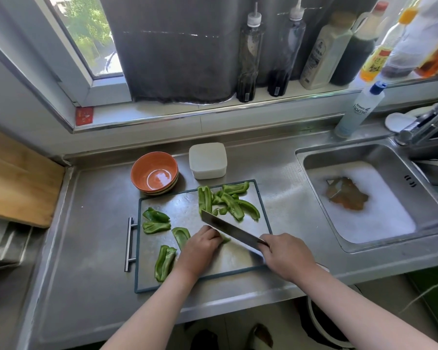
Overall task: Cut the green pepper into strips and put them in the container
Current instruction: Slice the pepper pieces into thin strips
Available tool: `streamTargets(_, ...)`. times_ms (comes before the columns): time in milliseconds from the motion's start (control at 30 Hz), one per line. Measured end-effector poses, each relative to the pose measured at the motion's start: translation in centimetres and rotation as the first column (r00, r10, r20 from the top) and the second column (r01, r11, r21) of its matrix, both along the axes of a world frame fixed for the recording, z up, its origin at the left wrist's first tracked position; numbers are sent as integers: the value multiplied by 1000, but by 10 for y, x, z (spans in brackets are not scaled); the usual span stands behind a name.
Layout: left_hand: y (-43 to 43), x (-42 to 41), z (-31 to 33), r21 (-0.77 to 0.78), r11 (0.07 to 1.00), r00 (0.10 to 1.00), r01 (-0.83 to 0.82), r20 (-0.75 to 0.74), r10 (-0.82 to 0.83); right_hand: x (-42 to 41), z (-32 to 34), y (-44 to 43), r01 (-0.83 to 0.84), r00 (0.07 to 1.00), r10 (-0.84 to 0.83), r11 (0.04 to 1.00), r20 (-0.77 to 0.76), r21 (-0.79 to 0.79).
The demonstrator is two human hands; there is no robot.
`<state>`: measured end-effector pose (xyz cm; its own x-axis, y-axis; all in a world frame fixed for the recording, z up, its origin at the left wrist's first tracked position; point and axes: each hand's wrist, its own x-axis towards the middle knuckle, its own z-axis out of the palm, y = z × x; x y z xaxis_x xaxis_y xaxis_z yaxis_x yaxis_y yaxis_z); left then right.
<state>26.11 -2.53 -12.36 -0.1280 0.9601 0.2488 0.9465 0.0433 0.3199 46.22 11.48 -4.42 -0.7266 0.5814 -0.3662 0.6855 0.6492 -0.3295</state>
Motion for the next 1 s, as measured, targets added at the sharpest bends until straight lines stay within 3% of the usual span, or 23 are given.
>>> streamTargets(367, -4, -2, -12, -1, 999, 998, -43, 54, 43, -10, 9, 10, -152, 988, 150, 987, 44, 54)
streamTargets(567, -5, -14, -13, -21, 1000, 998, 15, 60, -14, -17, 14, 21, -207, 977, 205, 978, 62, 36)
streamTargets(1000, -2, -23, -18, 45, 996, 996, 77, 35, -79, -31, 7, 25, -156, 981, 166, 983, 100, -100)
